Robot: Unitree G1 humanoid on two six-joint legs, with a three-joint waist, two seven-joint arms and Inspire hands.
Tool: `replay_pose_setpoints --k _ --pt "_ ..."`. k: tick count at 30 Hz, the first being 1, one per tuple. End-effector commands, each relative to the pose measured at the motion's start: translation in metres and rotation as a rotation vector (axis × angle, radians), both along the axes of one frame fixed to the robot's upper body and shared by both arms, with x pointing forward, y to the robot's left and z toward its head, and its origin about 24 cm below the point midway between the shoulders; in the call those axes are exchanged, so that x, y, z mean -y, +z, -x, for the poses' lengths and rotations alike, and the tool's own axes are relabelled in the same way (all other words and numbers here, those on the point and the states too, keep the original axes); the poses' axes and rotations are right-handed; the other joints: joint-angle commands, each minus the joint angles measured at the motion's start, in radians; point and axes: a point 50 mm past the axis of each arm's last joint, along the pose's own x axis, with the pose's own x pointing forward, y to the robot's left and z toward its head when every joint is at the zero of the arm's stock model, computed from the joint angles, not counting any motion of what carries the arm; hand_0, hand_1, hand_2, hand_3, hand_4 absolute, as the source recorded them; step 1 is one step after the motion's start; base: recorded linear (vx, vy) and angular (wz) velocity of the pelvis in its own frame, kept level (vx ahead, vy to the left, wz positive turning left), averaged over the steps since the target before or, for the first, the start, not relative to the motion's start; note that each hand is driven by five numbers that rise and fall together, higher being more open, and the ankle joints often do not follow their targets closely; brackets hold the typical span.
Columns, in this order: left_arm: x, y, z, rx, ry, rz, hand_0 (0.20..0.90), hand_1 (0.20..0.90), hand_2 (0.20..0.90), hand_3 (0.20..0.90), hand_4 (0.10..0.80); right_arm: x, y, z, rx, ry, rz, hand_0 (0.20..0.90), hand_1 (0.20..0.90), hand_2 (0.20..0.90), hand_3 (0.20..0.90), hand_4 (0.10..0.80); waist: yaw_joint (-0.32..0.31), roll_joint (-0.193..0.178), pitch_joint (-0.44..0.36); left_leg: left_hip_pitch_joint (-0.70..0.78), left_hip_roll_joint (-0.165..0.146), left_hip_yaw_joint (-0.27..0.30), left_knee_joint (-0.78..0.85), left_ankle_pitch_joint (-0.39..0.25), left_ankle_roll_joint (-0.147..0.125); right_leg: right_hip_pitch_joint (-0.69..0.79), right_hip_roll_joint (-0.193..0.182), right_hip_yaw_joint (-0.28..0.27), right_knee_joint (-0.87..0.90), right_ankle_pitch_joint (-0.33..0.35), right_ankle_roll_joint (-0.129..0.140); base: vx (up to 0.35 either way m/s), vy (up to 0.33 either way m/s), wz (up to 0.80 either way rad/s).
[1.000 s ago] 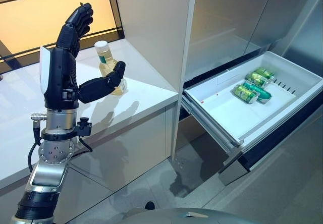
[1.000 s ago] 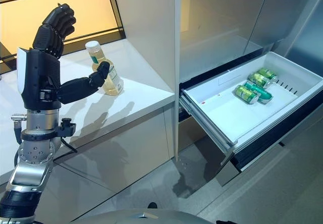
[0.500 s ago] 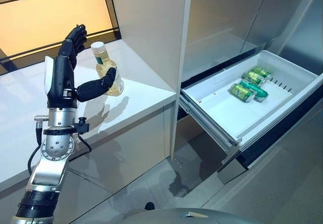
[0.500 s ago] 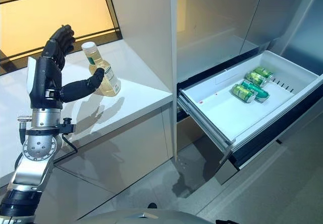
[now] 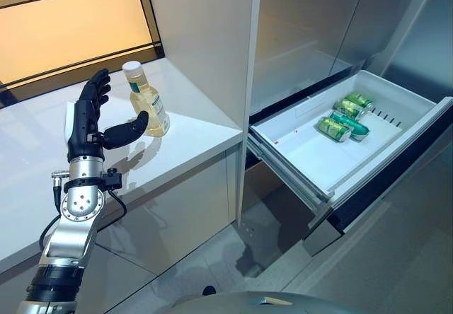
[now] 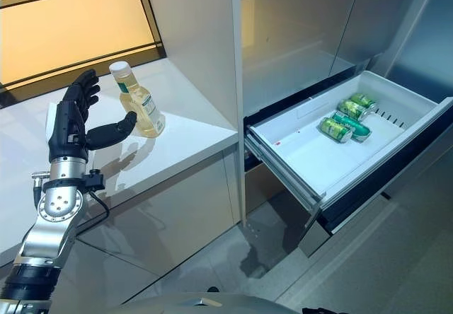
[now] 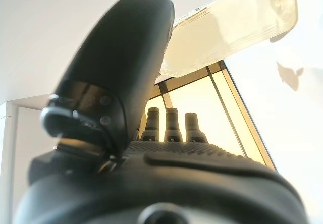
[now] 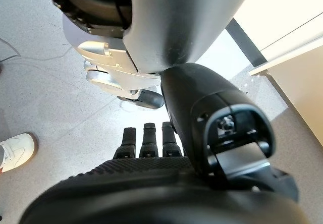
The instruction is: Put drinks into fridge and close the fridge
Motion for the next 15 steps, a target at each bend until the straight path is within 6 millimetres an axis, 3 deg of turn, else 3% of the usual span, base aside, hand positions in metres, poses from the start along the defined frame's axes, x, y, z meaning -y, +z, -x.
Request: replay_pose_setpoints --k 1,15 --pt "-0.003 0.057 -0.019 0.239 -0.002 0.029 0.9 0.9 0.9 0.9 0.8 -0.024 -0.004 -0.012 0.015 0.058 -0.093 0.9 0.9 0.9 0.9 0.8 -0.011 -0.012 -0.016 0.039 -0.057 0.022 0.002 -0.11 0.058 -0.046 0.005 0.05 0.02 0.04 0.036 0.0 0.0 0.0" --pt "0.005 0.043 -0.038 0.093 -0.145 0.279 0.9 0.9 0.9 0.9 0.8 -0.023 -0.003 -0.015 0.003 0.074 -0.087 0.9 0.9 0.9 0.9 0.8 -0.025 -0.006 -0.022 0.047 -0.054 0.034 0.003 -0.12 0.058 -0.041 0.005 0.059 0.018 0.034 0.04 0.012 0.001 -0.03"
